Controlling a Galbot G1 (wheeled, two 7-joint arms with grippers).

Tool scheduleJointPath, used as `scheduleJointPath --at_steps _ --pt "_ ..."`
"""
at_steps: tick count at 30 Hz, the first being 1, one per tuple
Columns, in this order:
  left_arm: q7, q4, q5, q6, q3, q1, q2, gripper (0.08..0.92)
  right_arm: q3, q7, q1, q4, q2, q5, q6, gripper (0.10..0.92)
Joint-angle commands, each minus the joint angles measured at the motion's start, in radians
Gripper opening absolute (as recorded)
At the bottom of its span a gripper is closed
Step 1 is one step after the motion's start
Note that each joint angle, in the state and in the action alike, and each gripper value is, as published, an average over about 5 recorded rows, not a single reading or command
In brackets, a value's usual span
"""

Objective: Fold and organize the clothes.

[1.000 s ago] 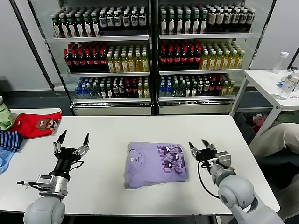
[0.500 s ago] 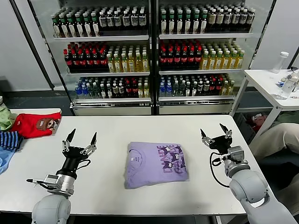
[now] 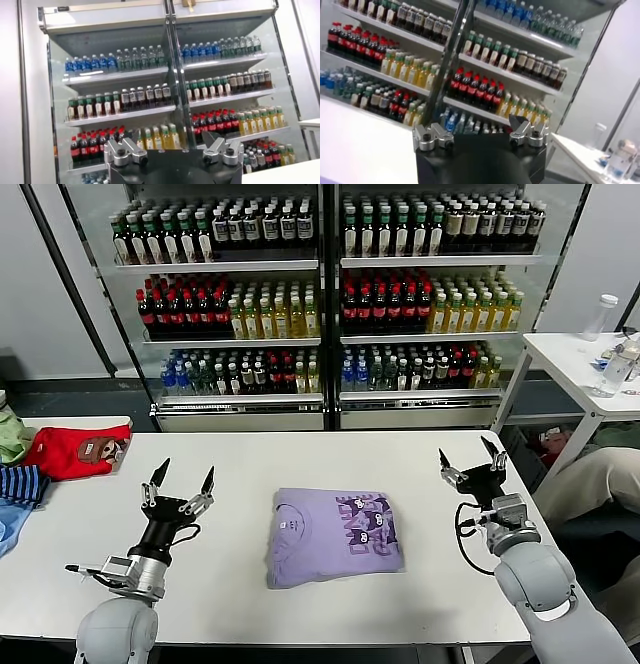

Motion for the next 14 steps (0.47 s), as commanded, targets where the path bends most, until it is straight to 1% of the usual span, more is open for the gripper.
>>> scheduleJointPath --at_steps 1,4,10,14 --pt "-0.026 0.013 0.015 -0.029 0.003 -0.029 0.004 0.823 0.004 -0.007 0.007 -0.076 0.013 -0.082 0.11 0.823" --pt "-0.029 0.027 0.017 -0.032 0.004 -0.045 0.011 0.823 -0.001 -0.006 -0.005 -0.064 0.017 -0.085 0.113 0.823" --pt "-0.064 0.116 0.024 -0.076 0.03 -0.082 0.012 0.823 0.023 0.0 -0.054 -0.052 0.003 -0.09 0.126 0.823" --pt "-0.084 0.116 0.05 -0.082 0.057 -0.092 0.009 0.823 0.037 0.004 -0.07 -0.057 -0.002 -0.091 0.13 0.823"
